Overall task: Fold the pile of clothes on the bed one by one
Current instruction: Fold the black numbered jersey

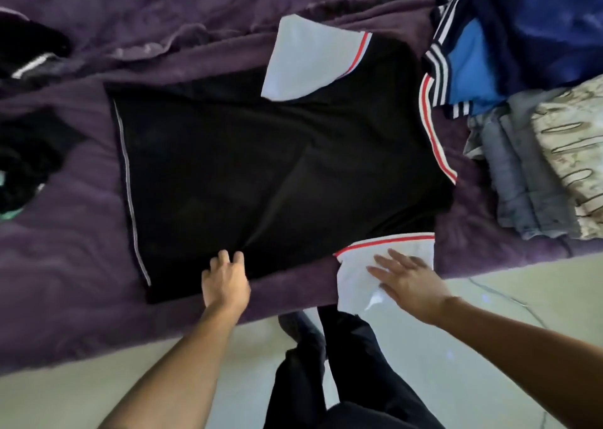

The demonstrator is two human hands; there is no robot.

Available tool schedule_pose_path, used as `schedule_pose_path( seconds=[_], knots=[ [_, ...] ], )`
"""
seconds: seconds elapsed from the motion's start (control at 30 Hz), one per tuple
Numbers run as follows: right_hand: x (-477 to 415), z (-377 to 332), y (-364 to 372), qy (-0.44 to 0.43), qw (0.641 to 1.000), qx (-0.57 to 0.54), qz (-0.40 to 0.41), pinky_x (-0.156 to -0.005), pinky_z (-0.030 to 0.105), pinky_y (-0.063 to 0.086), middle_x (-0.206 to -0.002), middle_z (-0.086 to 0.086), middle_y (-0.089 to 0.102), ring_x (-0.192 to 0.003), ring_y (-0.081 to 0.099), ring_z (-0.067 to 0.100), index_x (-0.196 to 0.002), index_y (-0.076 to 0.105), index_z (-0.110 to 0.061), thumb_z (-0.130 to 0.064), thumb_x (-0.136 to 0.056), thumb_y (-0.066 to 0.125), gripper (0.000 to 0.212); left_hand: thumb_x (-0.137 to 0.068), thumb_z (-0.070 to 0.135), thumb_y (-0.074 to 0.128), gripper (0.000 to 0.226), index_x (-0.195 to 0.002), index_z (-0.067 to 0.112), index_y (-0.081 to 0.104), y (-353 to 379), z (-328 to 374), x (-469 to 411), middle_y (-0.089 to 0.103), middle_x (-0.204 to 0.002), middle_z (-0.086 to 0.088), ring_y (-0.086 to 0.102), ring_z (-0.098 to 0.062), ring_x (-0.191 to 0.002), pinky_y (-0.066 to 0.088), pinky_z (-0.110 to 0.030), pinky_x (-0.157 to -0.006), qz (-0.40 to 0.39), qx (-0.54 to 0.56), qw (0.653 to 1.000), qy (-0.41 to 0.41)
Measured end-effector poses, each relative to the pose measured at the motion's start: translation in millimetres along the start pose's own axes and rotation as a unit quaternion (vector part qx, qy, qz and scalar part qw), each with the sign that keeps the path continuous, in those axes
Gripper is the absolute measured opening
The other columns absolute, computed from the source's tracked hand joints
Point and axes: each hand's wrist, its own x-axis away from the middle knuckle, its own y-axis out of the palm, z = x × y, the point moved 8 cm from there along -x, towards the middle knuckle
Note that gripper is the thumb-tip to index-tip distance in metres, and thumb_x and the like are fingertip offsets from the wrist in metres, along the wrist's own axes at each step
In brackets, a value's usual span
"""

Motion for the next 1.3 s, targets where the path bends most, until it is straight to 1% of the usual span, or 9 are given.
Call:
schedule_pose_path(
  seconds=[0.1, 0.2, 0.4, 0.5, 0.63, 0.83, 1.0, 1.17, 1.3],
  knots=[
    [7, 5, -9, 0.05, 0.993, -0.082, 0.068, -0.106, 0.033, 0.034, -0.15, -0.006, 0.042, -0.139, 0.038, 0.022, -0.139, 0.047, -0.034, -0.031, -0.103, 0.037, 0.038, -0.09, 0.013, 0.047, 0.028, -0.112, 0.024, 0.059, 5, -15, -6, 0.052, -0.116, -0.003, 0.049, -0.024, -0.109, 0.042, -0.035, -0.084, 0.026, 0.021, 0.999, -0.021],
    [18, 20, -37, 0.166, 0.954, -0.219, 0.121, -0.069, 0.034, 0.047, -0.106, 0.008, 0.068, -0.096, 0.063, 0.036, -0.119, 0.058, -0.024, -0.028, -0.101, 0.038, 0.027, -0.09, 0.011, 0.045, 0.029, -0.114, 0.023, 0.058, -1, -22, 3, 0.058, -0.116, -0.001, 0.051, -0.023, -0.11, 0.041, -0.035, -0.085, 0.026, 0.032, 0.999, -0.012],
    [2, 51, -150, 0.194, 0.851, -0.456, 0.174, -0.065, 0.026, 0.049, -0.08, 0.005, 0.064, -0.075, 0.058, 0.021, -0.086, 0.065, -0.007, -0.008, -0.096, 0.042, 0.025, -0.09, 0.011, 0.046, 0.036, -0.123, 0.025, 0.051, -64, -49, 16, 0.063, -0.116, 0.006, 0.058, -0.017, -0.108, 0.04, -0.033, -0.09, 0.051, 0.053, 0.997, 0.014],
    [-24, 70, -220, 0.204, 0.834, -0.48, 0.181, -0.04, 0.017, 0.032, -0.065, 0.004, 0.048, -0.057, 0.044, 0.013, -0.077, 0.063, -0.008, -0.01, -0.096, 0.049, 0.024, -0.092, 0.013, 0.046, 0.035, -0.124, 0.024, 0.05, -111, -59, 1, 0.063, -0.113, 0.006, 0.061, -0.016, -0.101, 0.04, -0.033, -0.091, 0.079, 0.097, 0.992, 0.019],
    [-84, 91, -301, 0.186, 0.833, -0.487, 0.186, -0.034, 0.011, 0.031, -0.061, 0.004, 0.048, -0.05, 0.043, 0.012, -0.076, 0.064, -0.008, -0.009, -0.095, 0.052, 0.022, -0.093, 0.012, 0.047, 0.033, -0.124, 0.021, 0.051, -171, -68, -36, 0.065, -0.107, 0.004, 0.062, -0.016, -0.093, 0.039, -0.033, -0.091, 0.119, 0.137, 0.983, 0.011],
    [-197, 127, -400, 0.205, 0.824, -0.457, 0.267, -0.063, 0.035, 0.055, -0.096, 0.017, 0.07, -0.077, 0.067, 0.031, -0.096, 0.07, -0.011, -0.013, -0.092, 0.051, 0.02, -0.093, 0.012, 0.049, 0.035, -0.127, 0.017, 0.051, -227, -81, -127, 0.058, -0.116, -0.007, 0.054, -0.024, -0.104, 0.043, -0.039, -0.088, 0.142, 0.176, 0.973, -0.051],
    [-208, 147, -381, 0.203, 0.877, -0.325, 0.288, -0.091, 0.038, 0.046, -0.12, 0.014, 0.066, -0.111, 0.06, 0.035, -0.12, 0.063, -0.019, -0.018, -0.092, 0.049, 0.031, -0.089, 0.023, 0.058, 0.031, -0.12, 0.022, 0.057, -253, -24, -188, 0.056, -0.116, -0.004, 0.057, -0.025, -0.103, 0.048, -0.036, -0.082, 0.087, 0.236, 0.968, 0.004],
    [-178, 170, -302, 0.253, 0.861, -0.355, 0.263, -0.099, 0.043, 0.043, -0.13, 0.008, 0.057, -0.121, 0.053, 0.03, -0.135, 0.049, -0.019, -0.053, -0.085, 0.062, 0.062, -0.07, 0.047, 0.074, 0.08, -0.139, 0.034, 0.035, -274, 94, -222, 0.047, -0.125, -0.001, 0.051, -0.022, -0.114, 0.047, -0.039, -0.091, 0.046, 0.352, 0.928, 0.112],
    [-168, 190, -261, 0.307, 0.877, -0.291, 0.228, -0.102, 0.042, 0.038, -0.134, 0.004, 0.055, -0.124, 0.049, 0.025, -0.144, 0.037, -0.022, -0.067, -0.083, 0.053, 0.077, -0.077, 0.045, 0.068, 0.075, -0.142, 0.04, 0.032, -286, 147, -248, 0.012, -0.156, -0.003, 0.017, -0.026, -0.142, 0.027, -0.039, -0.109, 0.115, 0.155, 0.962, 0.192]
  ],
)
